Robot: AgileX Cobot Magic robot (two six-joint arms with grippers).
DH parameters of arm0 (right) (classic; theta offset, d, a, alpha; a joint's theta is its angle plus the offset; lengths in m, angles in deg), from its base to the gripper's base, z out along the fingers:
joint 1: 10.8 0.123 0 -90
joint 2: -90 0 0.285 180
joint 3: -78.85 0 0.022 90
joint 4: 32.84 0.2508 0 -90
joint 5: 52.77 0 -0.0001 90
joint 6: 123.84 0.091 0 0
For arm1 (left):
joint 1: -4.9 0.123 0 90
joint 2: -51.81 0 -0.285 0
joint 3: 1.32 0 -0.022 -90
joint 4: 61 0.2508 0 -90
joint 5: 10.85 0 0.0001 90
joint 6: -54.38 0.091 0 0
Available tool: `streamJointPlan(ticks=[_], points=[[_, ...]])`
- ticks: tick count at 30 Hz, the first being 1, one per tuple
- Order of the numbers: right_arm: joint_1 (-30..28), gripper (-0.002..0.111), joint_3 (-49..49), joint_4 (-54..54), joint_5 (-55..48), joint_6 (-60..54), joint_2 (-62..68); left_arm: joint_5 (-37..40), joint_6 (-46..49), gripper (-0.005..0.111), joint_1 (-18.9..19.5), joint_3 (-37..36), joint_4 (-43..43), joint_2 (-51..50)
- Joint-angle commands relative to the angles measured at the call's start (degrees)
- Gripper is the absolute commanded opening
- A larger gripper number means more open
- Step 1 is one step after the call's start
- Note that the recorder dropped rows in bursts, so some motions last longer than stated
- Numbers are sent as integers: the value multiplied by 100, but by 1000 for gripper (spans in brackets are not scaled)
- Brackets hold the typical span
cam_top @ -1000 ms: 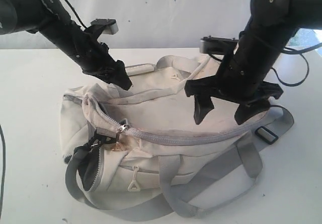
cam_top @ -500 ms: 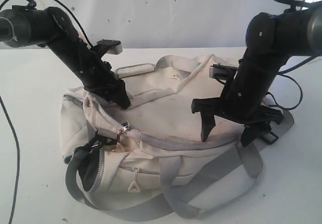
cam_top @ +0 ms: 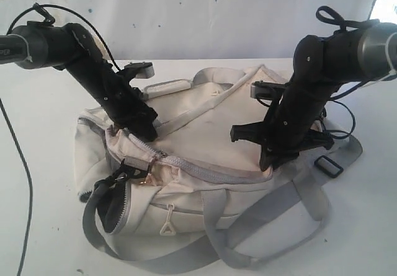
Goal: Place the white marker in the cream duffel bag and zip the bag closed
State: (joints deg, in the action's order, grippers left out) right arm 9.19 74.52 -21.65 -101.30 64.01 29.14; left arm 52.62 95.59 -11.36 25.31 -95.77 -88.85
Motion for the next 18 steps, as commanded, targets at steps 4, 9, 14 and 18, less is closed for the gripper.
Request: streamJointPlan(ticks=[4,9,14,18], points=[[-388,0,399,-223,495,-515,17,650,-211,0,728,287,-2157,242],[-537,0,606,-200,781,-1243,17,650,-521,0,1181,277,-2522,253],[-589,0,829,-200,1247,-2023,17,650,-549,0,1516,52,-3024,310],[-589,0,839,-263,1837,-2330,17,650,-777,0,1735,-484,-3719,432]])
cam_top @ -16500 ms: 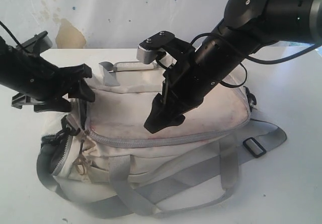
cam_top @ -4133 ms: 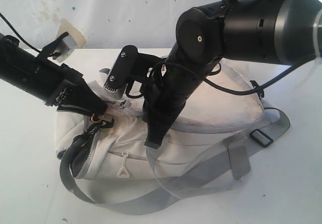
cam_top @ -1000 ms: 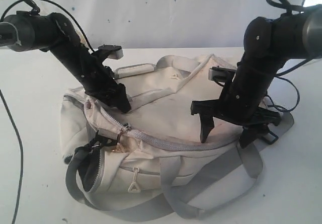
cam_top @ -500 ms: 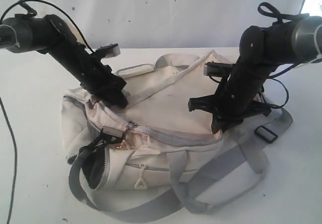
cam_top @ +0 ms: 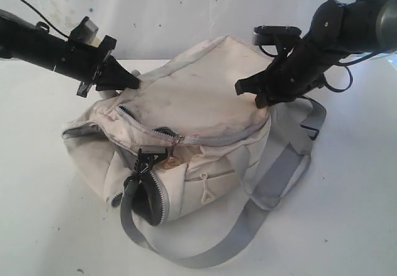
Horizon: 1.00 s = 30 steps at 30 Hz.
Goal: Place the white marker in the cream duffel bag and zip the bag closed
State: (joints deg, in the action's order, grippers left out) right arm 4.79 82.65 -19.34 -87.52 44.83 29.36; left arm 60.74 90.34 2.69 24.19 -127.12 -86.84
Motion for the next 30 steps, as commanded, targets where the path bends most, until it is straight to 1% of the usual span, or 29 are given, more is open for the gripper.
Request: streamJointPlan(ticks=[1,7,11,13,14,16,18,19,22,23,24,26,27,28,30], points=[[-148,0,25,-554,567,-413,-4,-163,-331,0,387,-511,-598,270],[-148,0,25,-678,1058,-534,-4,-163,-421,0,729,-1443,-776,552],[-148,0,25,-678,1107,-534,-4,-163,-263,0,817,-2170,-932,757],[-148,0,25,-667,1009,-534,-4,-163,-184,0,864,-2527,-1191,855],[-148,1,25,-667,926,-534,-4,-163,18,0,887,-2697,-1473,896],[-148,8,25,-584,772,-495,-4,-163,354,0,964,-2949,-2044,965],[-148,23,25,-368,510,-481,-16,-163,390,0,1007,-3112,-2477,1011],[-148,33,40,-220,385,-468,-31,-163,495,0,1007,-3136,-2525,1011],[-136,58,59,116,240,-468,-168,-163,781,0,1007,-3136,-2481,1011],[-123,63,59,190,237,-468,-222,-163,847,0,1007,-3136,-2481,1011],[-100,67,59,281,222,-491,-299,-163,945,0,1007,-3126,-2481,1011],[-71,68,59,398,207,-505,-438,-163,1261,4,1007,-3031,-2322,1022],[-61,68,59,470,153,-505,-522,-163,1333,7,996,-2958,-2138,1022],[-50,68,59,551,56,-505,-608,-163,1343,12,987,-2842,-1951,1022],[-50,68,59,646,-268,-450,-776,-163,1331,21,944,-2679,-1786,1022]])
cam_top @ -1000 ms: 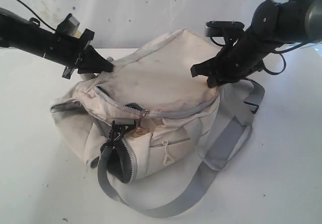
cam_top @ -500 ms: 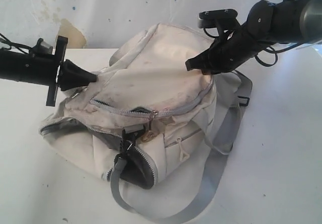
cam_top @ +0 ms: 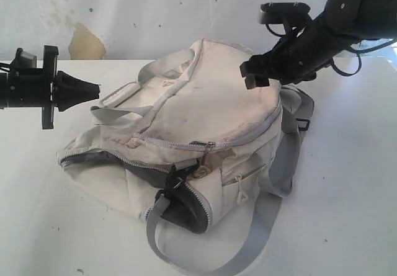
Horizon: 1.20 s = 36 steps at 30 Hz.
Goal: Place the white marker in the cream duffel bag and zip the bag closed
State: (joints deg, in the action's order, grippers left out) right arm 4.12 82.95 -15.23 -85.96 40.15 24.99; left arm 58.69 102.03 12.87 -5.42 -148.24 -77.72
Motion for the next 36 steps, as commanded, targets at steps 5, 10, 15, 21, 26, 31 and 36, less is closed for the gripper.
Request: streamJointPlan(ticks=[5,10,15,21,26,31,36], points=[[16,68,30,142,-1968,1250,-547,42,56,42,-421,717,1166,132],[16,67,-26,153,-3047,1381,-547,42,-904,54,-977,1286,2763,132],[37,64,-452,276,-2666,1636,-547,-58,-1653,71,-1380,1429,3578,132],[37,62,-805,1129,-2357,1022,-547,-179,-1708,79,-1540,1429,2960,132],[48,62,-806,1950,-2345,551,-547,-392,-1573,79,-1555,1429,2952,119],[41,62,-806,1949,-2275,562,-476,-427,-1522,79,-1585,1429,2832,33],[41,62,-806,1988,-2228,573,-226,-402,-1443,79,-1734,1429,2811,-205]])
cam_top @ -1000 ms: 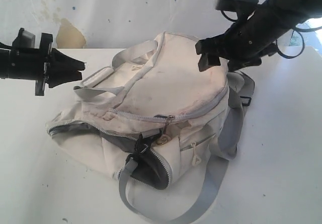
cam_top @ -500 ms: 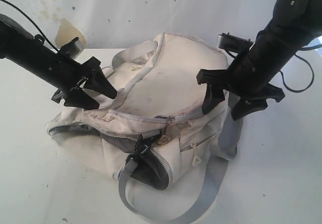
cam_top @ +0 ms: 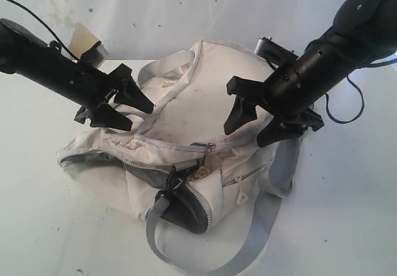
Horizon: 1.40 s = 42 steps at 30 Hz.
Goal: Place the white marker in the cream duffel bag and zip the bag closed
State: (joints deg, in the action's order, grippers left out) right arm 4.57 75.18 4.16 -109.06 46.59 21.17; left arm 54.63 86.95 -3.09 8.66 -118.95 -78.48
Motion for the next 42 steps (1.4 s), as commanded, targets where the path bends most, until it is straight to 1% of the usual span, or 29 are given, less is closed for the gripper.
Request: streamJointPlan(ticks=[1,6,8,10,12,13,15,18,19,20,22,23,27,31,33,37,39,42], points=[[-4,62,-30,48,124,-70,206,4,89,79,-160,21,-118,-142],[-4,62,-30,48,180,-70,267,-93,212,79,-250,21,-118,-151],[-4,62,-30,61,288,-70,267,-103,212,74,-291,21,-118,-164],[-4,62,-30,61,405,-96,267,-103,170,58,-339,21,-118,-184],[-4,59,-30,61,501,-110,267,-103,170,36,-402,21,-118,-219],[-4,56,-30,61,557,-110,267,-103,170,26,-416,21,-118,-231],[-4,47,-30,61,649,-110,267,-35,170,1,-457,21,-200,-242],[-4,29,-30,50,695,-300,267,253,235,0,-455,102,-406,-242],[-4,21,-30,50,662,-419,267,374,235,0,-442,163,-501,-242],[-4,13,-30,50,621,-504,267,448,235,0,-401,232,-705,-242],[-4,0,-30,36,513,-576,267,448,235,0,-299,358,-1012,-242],[-4,0,-30,27,467,-627,267,448,219,0,-240,407,-1190,-224],[-4,0,-30,-25,396,-955,267,448,207,0,31,433,-1374,-103],[-4,0,-30,-392,643,-970,267,448,173,0,337,414,-1531,-55],[-4,0,-30,-566,793,-970,267,448,173,0,424,355,-1543,-48],[-4,0,-30,-580,949,-970,267,448,173,0,526,252,-1621,-42],[-4,0,-30,-580,949,-943,267,448,173,0,552,252,-1396,-42],[-15,0,-30,-594,1009,-902,267,448,319,0,552,291,-702,-42]])
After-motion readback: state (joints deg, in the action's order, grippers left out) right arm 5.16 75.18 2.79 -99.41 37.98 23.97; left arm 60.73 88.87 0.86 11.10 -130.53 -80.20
